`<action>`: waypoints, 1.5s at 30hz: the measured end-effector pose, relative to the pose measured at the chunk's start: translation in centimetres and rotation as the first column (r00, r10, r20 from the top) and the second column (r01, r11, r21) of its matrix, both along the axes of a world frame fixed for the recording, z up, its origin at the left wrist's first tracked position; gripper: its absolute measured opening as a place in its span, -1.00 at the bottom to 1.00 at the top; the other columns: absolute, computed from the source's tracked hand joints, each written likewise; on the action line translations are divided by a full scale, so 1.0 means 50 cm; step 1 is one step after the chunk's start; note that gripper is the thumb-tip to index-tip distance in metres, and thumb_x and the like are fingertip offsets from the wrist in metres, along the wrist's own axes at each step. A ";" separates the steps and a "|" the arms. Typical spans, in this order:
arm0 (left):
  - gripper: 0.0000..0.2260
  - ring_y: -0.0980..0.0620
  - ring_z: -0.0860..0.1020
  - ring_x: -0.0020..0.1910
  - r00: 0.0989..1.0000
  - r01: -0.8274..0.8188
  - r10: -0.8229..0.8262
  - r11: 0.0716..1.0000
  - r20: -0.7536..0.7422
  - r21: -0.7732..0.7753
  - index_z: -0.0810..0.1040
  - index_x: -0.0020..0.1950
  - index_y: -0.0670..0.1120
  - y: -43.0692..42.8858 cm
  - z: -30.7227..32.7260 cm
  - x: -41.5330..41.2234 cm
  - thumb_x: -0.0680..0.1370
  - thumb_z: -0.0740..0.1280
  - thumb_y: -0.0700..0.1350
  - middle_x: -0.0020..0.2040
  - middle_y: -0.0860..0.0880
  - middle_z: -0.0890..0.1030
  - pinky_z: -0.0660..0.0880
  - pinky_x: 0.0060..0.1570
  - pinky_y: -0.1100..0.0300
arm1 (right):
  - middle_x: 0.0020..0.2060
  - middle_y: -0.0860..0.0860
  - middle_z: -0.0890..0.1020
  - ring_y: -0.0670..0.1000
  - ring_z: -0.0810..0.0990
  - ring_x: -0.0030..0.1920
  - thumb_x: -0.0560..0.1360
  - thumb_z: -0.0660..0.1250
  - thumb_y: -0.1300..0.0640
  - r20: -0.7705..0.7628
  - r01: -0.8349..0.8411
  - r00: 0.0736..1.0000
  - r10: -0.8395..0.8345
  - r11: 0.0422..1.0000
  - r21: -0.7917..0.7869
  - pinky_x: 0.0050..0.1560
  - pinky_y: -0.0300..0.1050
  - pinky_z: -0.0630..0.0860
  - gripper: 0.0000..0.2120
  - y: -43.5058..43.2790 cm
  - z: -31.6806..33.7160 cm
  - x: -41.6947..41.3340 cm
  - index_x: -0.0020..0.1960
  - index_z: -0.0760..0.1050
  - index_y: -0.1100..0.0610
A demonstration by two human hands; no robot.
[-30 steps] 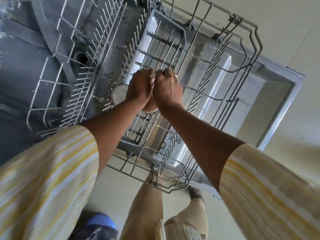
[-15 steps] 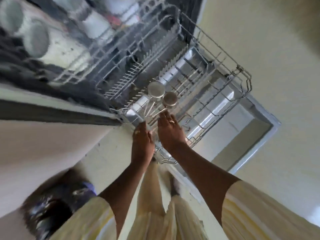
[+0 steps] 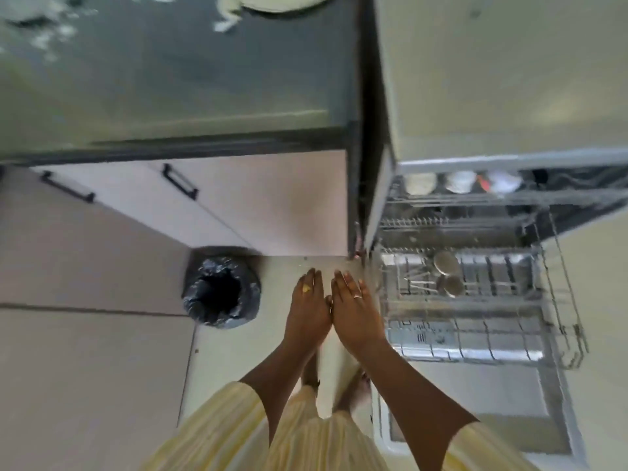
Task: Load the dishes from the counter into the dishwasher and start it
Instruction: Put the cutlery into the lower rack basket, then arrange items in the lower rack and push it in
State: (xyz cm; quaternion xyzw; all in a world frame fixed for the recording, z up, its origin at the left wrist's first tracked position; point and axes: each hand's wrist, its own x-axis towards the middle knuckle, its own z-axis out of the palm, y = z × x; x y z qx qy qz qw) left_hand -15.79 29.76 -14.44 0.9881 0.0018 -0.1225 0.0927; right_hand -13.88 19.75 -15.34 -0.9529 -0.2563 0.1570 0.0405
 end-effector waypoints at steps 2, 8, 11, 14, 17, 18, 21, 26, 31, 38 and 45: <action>-0.59 -0.25 0.61 0.01 0.997 -0.075 0.074 0.997 0.006 0.032 0.58 0.08 -0.38 0.059 0.039 -0.015 0.46 0.09 -0.15 0.03 -0.31 0.62 0.56 -0.01 -0.07 | 0.40 0.12 0.36 0.06 0.28 0.44 0.56 0.03 0.16 0.073 -0.115 0.990 0.117 0.993 -0.024 0.46 0.03 0.04 -0.56 0.056 0.048 0.003 0.40 0.32 0.25; -0.58 -0.29 0.41 0.30 0.921 -0.384 0.381 0.923 0.080 0.030 0.40 0.32 -0.37 0.242 0.114 -0.064 0.51 0.28 -0.19 0.28 -0.35 0.45 0.36 0.31 -0.13 | 0.50 0.14 0.08 0.10 -0.02 0.51 0.60 -0.10 0.20 0.232 -0.395 0.900 0.370 0.916 0.072 0.47 0.05 -0.08 -0.53 0.255 0.158 0.006 0.49 0.04 0.30; -0.53 -0.24 0.12 0.48 0.871 -0.486 0.483 0.874 0.090 0.018 0.15 0.47 -0.30 0.345 0.149 -0.092 0.61 -0.02 -0.09 0.46 -0.31 0.20 0.04 0.47 -0.09 | 0.50 0.15 0.06 0.11 -0.03 0.51 0.57 -0.19 0.19 0.265 -0.515 0.832 0.488 0.857 0.035 0.46 0.04 -0.12 -0.50 0.366 0.205 0.006 0.50 0.02 0.27; -0.57 -0.19 0.03 0.50 0.779 -0.603 0.607 0.794 0.156 -0.080 0.06 0.49 -0.29 0.444 0.229 -0.103 0.66 -0.06 -0.13 0.51 -0.26 0.07 -0.05 0.49 -0.02 | 0.47 0.12 0.16 0.13 0.15 0.48 0.59 0.05 0.14 0.319 -0.545 0.798 0.512 0.838 0.020 0.43 0.04 -0.07 -0.53 0.490 0.252 0.018 0.46 0.17 0.28; -0.56 -0.11 0.01 0.51 0.704 -0.661 0.673 0.738 0.228 -0.137 0.08 0.50 -0.22 0.569 0.278 -0.100 0.66 0.00 -0.08 0.53 -0.16 0.06 0.00 0.49 0.06 | 0.21 0.14 0.56 0.11 0.55 0.22 0.29 0.52 0.06 0.316 -0.589 0.768 0.557 0.808 0.008 0.25 0.08 0.30 -0.45 0.608 0.296 0.033 0.21 0.53 0.26; -0.55 -0.10 -0.01 0.51 0.691 -0.672 0.683 0.728 0.236 -0.140 0.04 0.51 -0.22 0.615 0.291 -0.097 0.67 -0.01 -0.06 0.53 -0.15 0.04 -0.01 0.49 0.07 | 0.16 0.15 0.60 0.11 0.58 0.18 0.18 0.59 0.06 0.331 -0.597 0.758 0.562 0.802 0.007 0.22 0.09 0.35 -0.38 0.647 0.311 0.040 0.18 0.55 0.27; -0.50 -0.07 -0.03 0.52 0.586 -0.738 0.765 0.640 0.269 -0.212 -0.04 0.52 -0.21 0.748 0.334 -0.088 0.66 0.03 -0.07 0.54 -0.13 0.02 -0.06 0.50 0.10 | 0.09 0.16 0.63 0.12 0.62 0.12 0.04 0.64 0.09 0.422 -0.605 0.732 0.535 0.795 0.041 0.11 0.10 0.49 -0.31 0.755 0.361 0.056 0.12 0.59 0.29; -0.49 -0.03 -0.02 0.52 0.531 -0.770 0.791 0.600 0.304 -0.217 -0.04 0.53 -0.22 0.921 0.383 -0.101 0.65 0.01 -0.04 0.54 -0.13 0.03 -0.08 0.50 0.14 | 0.06 0.17 0.64 0.12 0.63 0.08 0.08 0.61 0.12 0.463 -0.632 0.706 0.536 0.772 0.069 0.07 0.07 0.51 -0.38 0.901 0.395 0.074 0.09 0.59 0.31; -0.49 -0.06 0.02 0.51 0.455 -0.824 0.848 0.516 0.272 -0.232 -0.01 0.52 -0.23 1.065 0.396 -0.091 0.65 0.03 -0.04 0.53 -0.16 0.07 -0.03 0.49 0.12 | 0.09 0.17 0.63 0.12 0.63 0.10 0.30 0.46 0.11 0.496 -0.665 0.666 0.557 0.745 0.058 0.04 0.08 0.54 -0.58 1.028 0.394 0.119 0.09 0.61 0.29; -0.47 -0.09 0.01 0.51 0.339 -0.899 0.906 0.392 0.254 -0.196 -0.02 0.52 -0.24 1.259 0.393 -0.062 0.65 0.05 -0.01 0.53 -0.16 0.05 -0.08 0.49 0.10 | 0.21 0.21 0.55 0.15 0.53 0.24 0.28 0.53 0.11 0.456 -0.658 0.692 0.559 0.749 0.081 0.18 0.04 0.47 -0.43 1.245 0.436 0.217 0.22 0.51 0.31; -0.39 -0.07 0.09 0.48 0.146 -0.983 0.955 0.170 0.258 -0.071 0.13 0.50 -0.09 1.376 0.368 -0.006 0.57 -0.01 0.26 0.50 -0.05 0.17 -0.06 0.46 -0.08 | 0.40 0.17 0.31 0.13 0.30 0.40 0.62 0.06 0.18 0.422 -0.754 0.632 0.650 0.642 0.141 0.36 -0.03 0.28 -0.60 1.486 0.453 0.308 0.44 0.18 0.21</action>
